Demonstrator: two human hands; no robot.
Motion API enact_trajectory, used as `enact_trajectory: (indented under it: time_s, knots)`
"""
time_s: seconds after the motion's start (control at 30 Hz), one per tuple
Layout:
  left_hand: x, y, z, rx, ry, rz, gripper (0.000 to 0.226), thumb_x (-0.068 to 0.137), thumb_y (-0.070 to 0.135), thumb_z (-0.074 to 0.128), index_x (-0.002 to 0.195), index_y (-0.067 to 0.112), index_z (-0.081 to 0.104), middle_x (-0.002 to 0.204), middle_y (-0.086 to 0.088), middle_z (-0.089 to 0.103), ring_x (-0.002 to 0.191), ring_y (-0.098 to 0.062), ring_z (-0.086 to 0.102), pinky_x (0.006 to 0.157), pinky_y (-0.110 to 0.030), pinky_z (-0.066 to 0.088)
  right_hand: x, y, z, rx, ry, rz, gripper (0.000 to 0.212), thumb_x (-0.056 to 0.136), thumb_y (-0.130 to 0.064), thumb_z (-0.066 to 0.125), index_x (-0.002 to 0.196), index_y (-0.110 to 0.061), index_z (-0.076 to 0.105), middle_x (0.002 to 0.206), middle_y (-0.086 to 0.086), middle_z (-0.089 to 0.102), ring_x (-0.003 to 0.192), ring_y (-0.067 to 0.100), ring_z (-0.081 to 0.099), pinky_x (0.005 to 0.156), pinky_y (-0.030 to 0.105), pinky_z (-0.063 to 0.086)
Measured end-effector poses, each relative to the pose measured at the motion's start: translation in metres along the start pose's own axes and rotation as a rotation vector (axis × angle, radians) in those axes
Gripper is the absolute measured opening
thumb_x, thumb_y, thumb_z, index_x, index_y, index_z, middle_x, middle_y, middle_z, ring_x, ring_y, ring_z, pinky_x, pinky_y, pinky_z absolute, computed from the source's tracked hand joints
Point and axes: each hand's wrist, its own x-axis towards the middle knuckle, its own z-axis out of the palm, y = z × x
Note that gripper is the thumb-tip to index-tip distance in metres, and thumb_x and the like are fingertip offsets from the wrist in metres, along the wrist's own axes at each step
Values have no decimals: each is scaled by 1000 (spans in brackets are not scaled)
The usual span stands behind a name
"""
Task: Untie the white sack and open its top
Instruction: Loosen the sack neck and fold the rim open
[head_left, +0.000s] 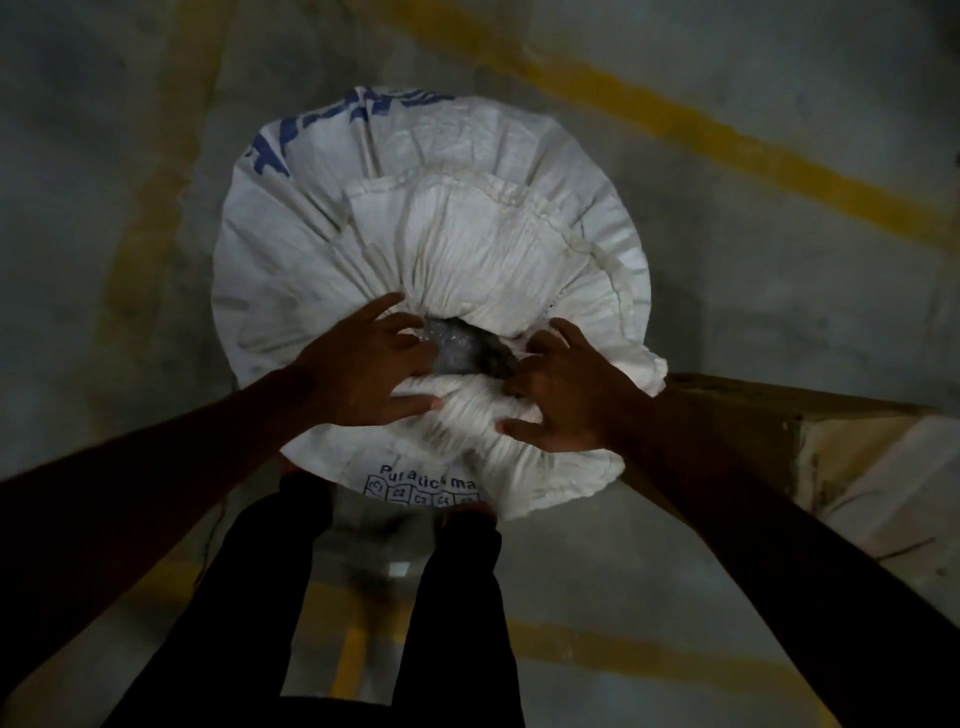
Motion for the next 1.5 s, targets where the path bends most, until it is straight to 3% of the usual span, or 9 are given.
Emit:
enact_trajectory:
  time_s: [0.1, 0.3, 0.47, 0.63, 0.73, 0.93, 1.13, 1.27, 1.5]
  knots:
    - [-2, 5, -5, -71, -10, -8, 52, 92, 70, 55, 98, 20, 65, 80, 4, 71, 85, -21, 72, 121, -47, 37, -8, -1, 9, -27, 38, -63, 54, 87, -69, 49, 96, -25, 79, 119, 4, 70, 133, 36, 51, 124, 59, 11]
    - [-12, 15, -10, -113, -70, -87, 70, 85, 89, 40, 107, 32, 74, 83, 5, 78, 74, -18, 74, 71, -30, 56, -23, -13, 23, 34, 73, -161, 58, 94, -64, 44, 94, -19, 80, 143, 5, 60, 157, 32, 12, 127, 54, -4]
    - [-15, 21, -14, -75, -65, -50, 70, 83, 89, 38, 83, 30, 76, 75, 7, 75, 66, -15, 72, 58, -21, 40, -33, -17, 27, 3, 15, -235, 59, 96, -62, 41, 90, -17, 77, 129, 5, 68, 143, 23, 44, 127, 50, 5]
    - [-24, 26, -13, -125, -202, 7, 76, 84, 91, 31, 81, 30, 75, 83, 9, 73, 74, -11, 70, 66, -26, 50, -35, -35, 19, 79, -45, -212, 46, 95, -58, 45, 93, -19, 71, 94, 1, 73, 95, 24, 69, 91, 34, 50]
    - [-28, 36, -14, -180, -308, 13, 74, 85, 90, 33, 71, 27, 70, 75, 9, 69, 66, -8, 64, 64, -27, 48, -36, -44, 15, 201, -63, -113, 42, 92, -58, 49, 105, -24, 68, 94, -2, 74, 85, 23, 71, 74, 34, 55]
    - [-42, 47, -16, -175, -437, -74, 100, 71, 100, -4, 63, 21, 56, 66, 4, 68, 60, -7, 60, 59, -28, 43, -40, -38, 15, 363, -265, 120, 65, 93, -63, 53, 142, -22, 39, 123, 5, 66, 109, 29, 66, 86, 34, 48]
    - [-36, 52, -20, -182, -761, -103, 103, 71, 99, 11, 66, 11, 65, 66, -2, 70, 63, -12, 66, 64, -31, 51, -36, -52, 10, 522, -511, 199, 79, 89, -83, 30, 155, -40, 28, 162, 0, 36, 148, 27, 34, 121, 39, 24]
    - [-37, 48, -10, -292, -870, -320, 102, 63, 108, 14, 78, 23, 69, 82, 7, 73, 80, -13, 68, 82, -36, 57, -31, -58, 10, 666, -303, 327, 55, 103, -61, 31, 149, -32, 43, 151, 7, 51, 138, 31, 48, 106, 32, 36]
    - [-29, 42, -29, -286, -436, -668, 91, 75, 95, 37, 136, 32, 59, 124, 0, 73, 117, -26, 68, 100, -40, 54, -29, -53, 24, 485, 173, 436, 60, 92, -56, 51, 147, -31, 45, 133, -4, 67, 115, 25, 67, 85, 39, 56]
